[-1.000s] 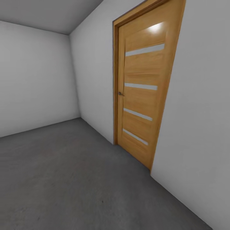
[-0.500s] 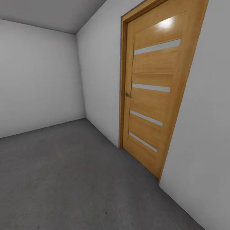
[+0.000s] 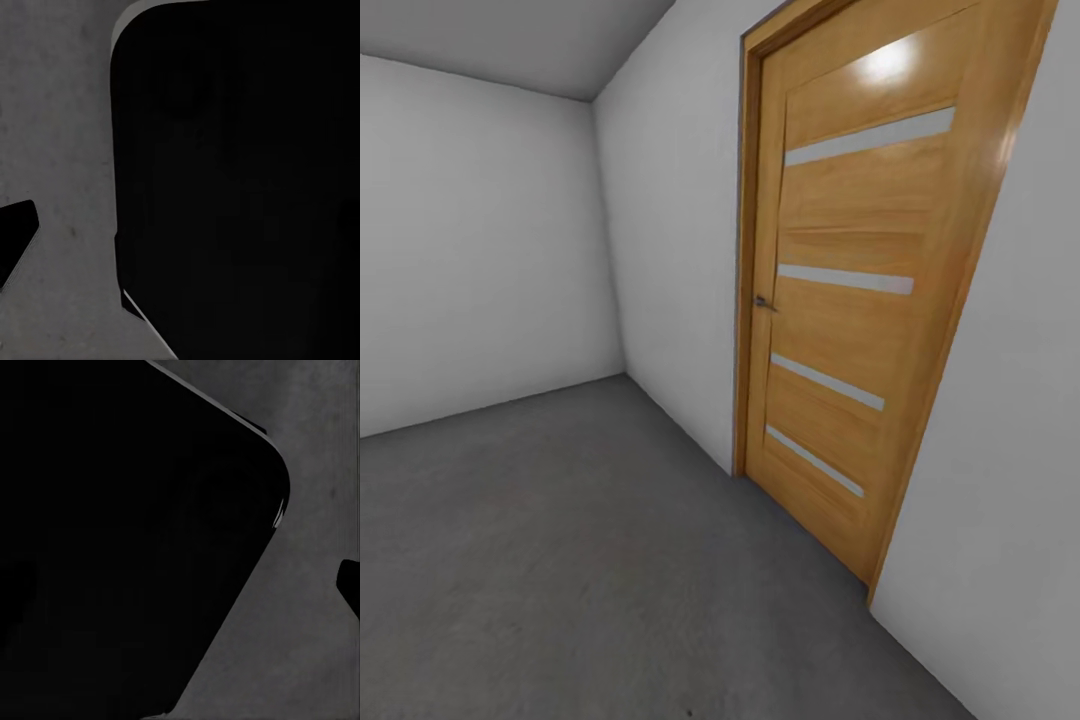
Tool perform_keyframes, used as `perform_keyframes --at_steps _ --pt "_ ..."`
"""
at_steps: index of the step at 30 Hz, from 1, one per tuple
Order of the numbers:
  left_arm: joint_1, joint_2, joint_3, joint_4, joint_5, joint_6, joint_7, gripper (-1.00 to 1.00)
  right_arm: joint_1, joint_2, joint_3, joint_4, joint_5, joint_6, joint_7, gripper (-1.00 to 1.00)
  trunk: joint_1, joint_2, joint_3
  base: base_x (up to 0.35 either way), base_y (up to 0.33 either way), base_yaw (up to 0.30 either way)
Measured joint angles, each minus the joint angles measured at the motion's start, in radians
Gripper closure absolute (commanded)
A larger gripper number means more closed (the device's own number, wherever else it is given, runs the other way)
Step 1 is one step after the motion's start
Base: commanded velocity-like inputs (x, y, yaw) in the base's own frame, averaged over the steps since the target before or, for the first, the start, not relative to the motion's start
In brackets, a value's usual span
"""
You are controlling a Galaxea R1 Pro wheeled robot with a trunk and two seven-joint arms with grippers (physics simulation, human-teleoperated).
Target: Move the two storage containers from the living room to the garage. In the garage, place one container on the floor and stack the other container on top of it (either order is fine).
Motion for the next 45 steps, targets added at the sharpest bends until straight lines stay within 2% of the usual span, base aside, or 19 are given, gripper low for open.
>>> perform_keyframes --at_steps 45 --pt "0.0 -0.001 0.0 0.0 0.0 0.0 0.0 -1.0 0.0 -0.001 0.0 0.0 0.0 0.001 0.0 -1.0 0.0 0.0 0.0 0.305 0.0 0.0"
